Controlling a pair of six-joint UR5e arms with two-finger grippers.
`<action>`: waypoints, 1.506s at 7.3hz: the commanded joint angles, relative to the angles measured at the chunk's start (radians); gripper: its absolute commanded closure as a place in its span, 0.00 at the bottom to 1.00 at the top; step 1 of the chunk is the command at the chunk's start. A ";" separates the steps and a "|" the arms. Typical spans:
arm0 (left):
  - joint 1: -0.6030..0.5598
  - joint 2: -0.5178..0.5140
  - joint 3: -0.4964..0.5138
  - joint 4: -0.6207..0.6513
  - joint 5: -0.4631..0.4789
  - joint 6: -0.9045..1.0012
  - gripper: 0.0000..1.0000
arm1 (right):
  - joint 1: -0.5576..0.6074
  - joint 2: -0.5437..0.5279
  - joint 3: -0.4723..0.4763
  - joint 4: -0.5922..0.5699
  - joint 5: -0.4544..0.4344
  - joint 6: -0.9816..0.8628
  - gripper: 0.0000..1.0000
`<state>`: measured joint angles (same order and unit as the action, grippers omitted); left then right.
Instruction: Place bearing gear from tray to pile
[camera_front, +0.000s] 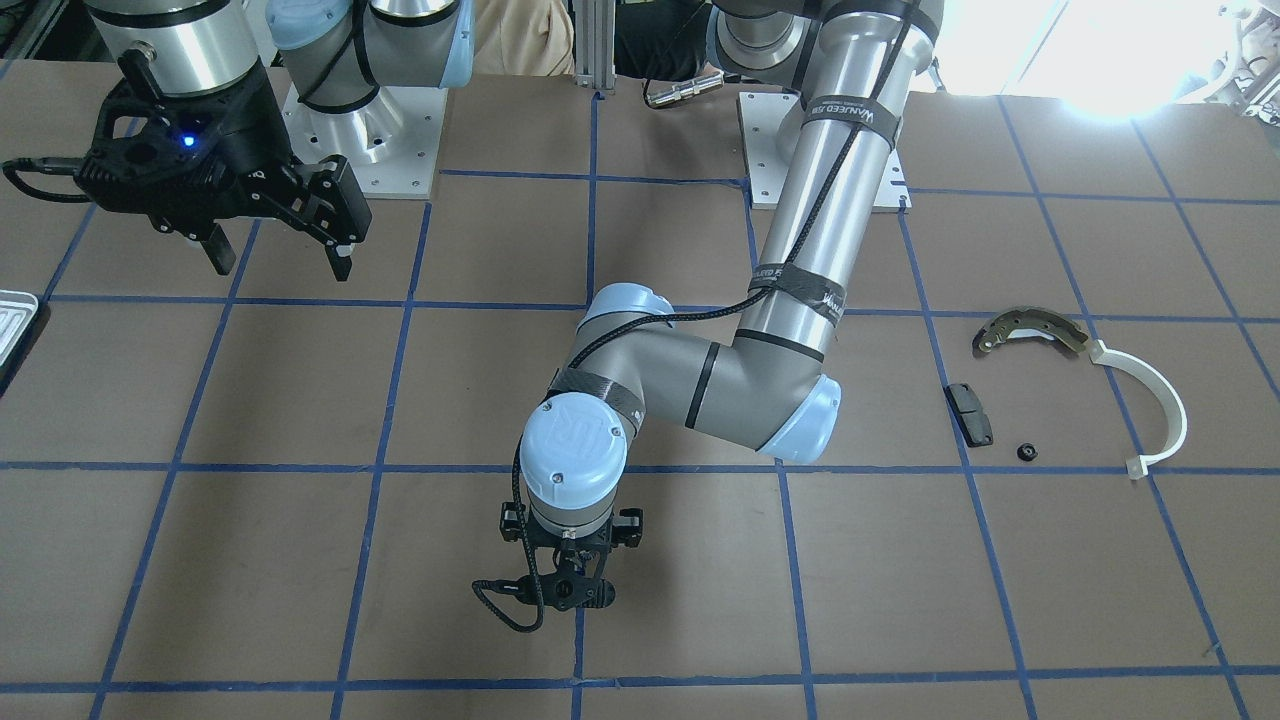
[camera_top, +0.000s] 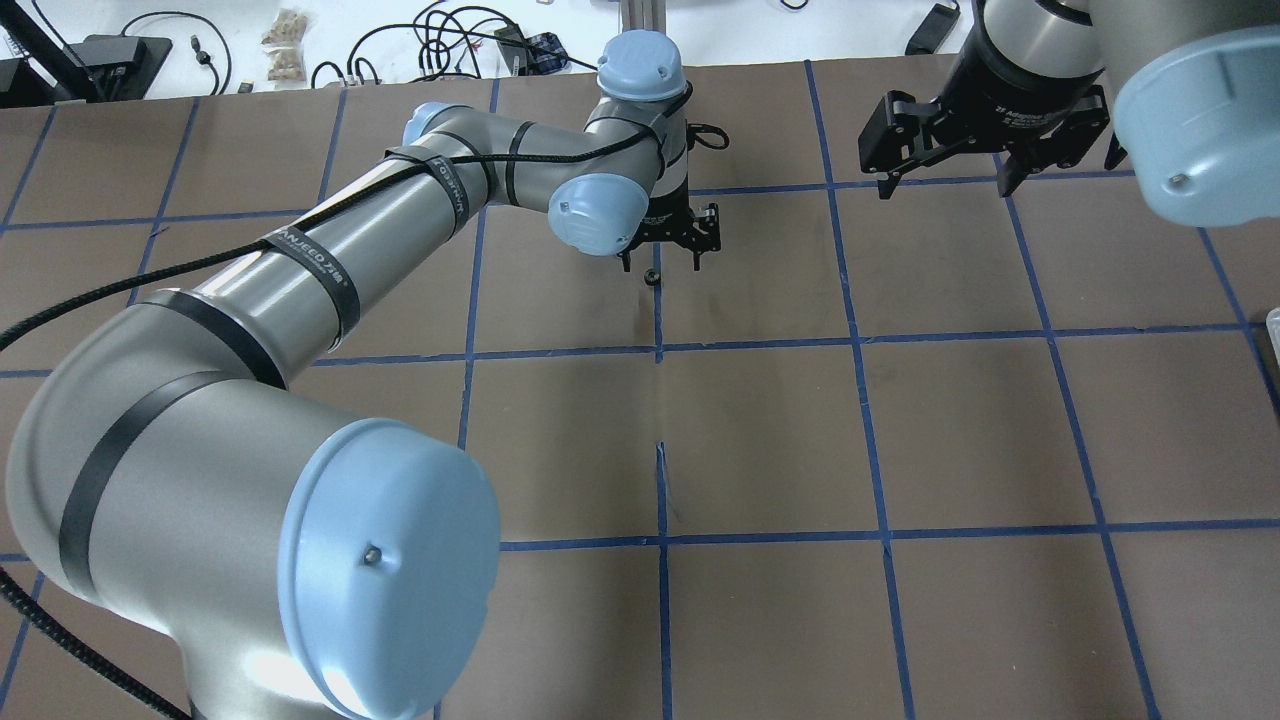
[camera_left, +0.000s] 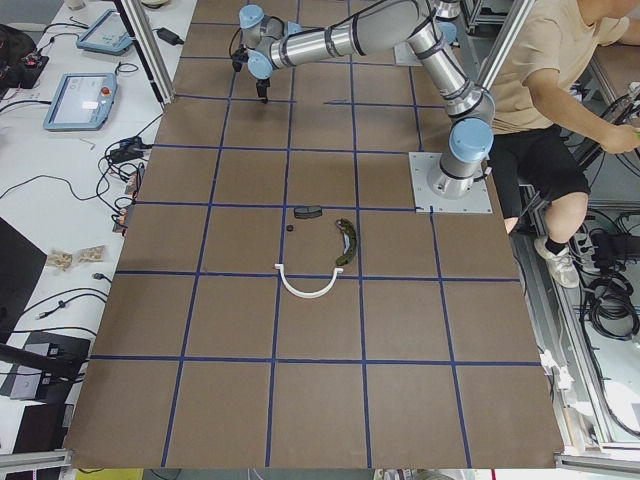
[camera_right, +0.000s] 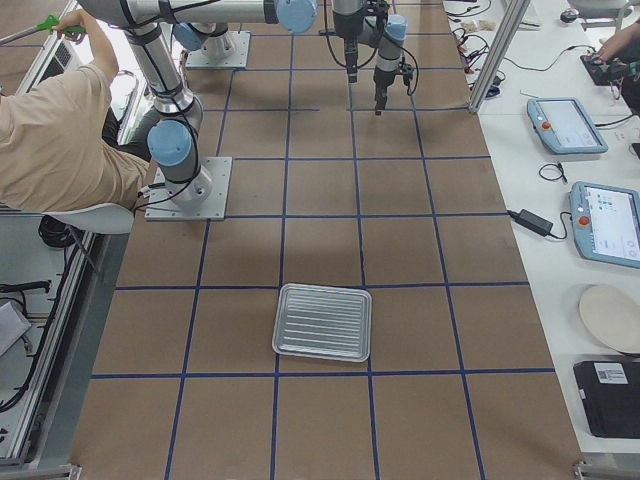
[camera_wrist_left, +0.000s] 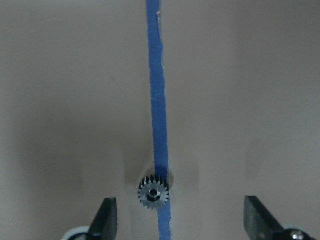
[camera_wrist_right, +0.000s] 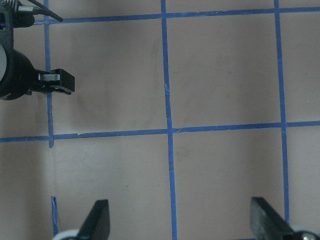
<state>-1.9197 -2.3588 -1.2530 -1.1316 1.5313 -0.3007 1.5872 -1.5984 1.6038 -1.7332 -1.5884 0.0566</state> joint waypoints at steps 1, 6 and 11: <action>-0.001 -0.004 -0.002 -0.002 0.012 0.014 0.30 | 0.000 0.000 0.001 -0.002 -0.001 0.002 0.00; 0.001 -0.005 -0.009 -0.011 0.013 0.009 0.79 | 0.000 0.002 -0.001 -0.009 -0.002 0.000 0.00; 0.196 0.131 -0.003 -0.245 -0.017 0.221 1.00 | -0.001 0.002 -0.001 0.000 -0.005 -0.001 0.00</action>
<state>-1.7996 -2.2820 -1.2449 -1.2896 1.5164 -0.1864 1.5874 -1.5969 1.6042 -1.7378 -1.5928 0.0559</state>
